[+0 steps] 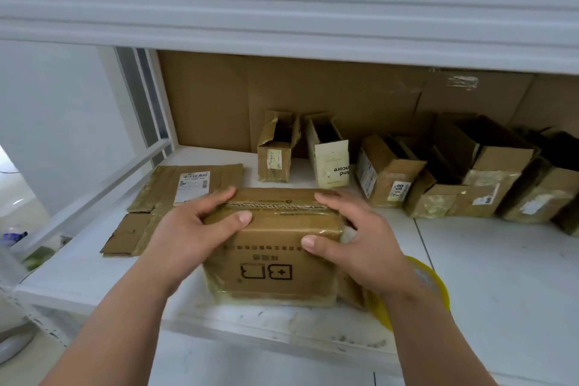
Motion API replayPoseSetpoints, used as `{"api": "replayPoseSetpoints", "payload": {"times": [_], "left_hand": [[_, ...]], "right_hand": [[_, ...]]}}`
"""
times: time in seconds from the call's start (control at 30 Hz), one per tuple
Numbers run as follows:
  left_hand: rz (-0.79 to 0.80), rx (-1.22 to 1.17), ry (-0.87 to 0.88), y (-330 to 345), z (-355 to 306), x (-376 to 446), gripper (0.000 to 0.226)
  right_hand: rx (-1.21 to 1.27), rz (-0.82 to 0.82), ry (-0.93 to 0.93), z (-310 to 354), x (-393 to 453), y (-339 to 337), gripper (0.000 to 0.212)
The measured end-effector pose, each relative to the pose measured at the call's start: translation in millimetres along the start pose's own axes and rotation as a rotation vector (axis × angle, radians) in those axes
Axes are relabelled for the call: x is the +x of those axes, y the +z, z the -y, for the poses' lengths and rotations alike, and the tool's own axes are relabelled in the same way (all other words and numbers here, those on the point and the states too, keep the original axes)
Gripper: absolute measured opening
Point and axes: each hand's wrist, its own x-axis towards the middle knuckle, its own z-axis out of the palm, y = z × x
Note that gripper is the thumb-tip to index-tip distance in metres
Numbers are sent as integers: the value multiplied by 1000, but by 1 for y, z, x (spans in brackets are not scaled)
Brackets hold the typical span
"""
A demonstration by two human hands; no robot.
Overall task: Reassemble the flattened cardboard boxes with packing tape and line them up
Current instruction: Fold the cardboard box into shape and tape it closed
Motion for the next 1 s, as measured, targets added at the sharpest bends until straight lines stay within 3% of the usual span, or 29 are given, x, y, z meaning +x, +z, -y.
{"api": "replayPoseSetpoints", "payload": {"times": [0.13,0.33,0.63,0.7,0.87,1.0], "left_hand": [[16,-22,6,-14,3,6,77],[101,70,-43,-19,15,5,93],[139,114,-79,-14,9,11,76],[105,201,-51,-13,13,10,80],[-17,703,100,-8,8,7,94],[-100,705,184,0,11,4,88]], "right_hand": [[-5,-17,-31,-1,-6,15,76],[-122,95,5,4,8,13,76],[-288,120,23,5,6,9,69],[-286,114,24,5,4,11,67],[-242,119,61,-3,-1,20,77],[-159,-102,38,-14,-14,22,75]]}}
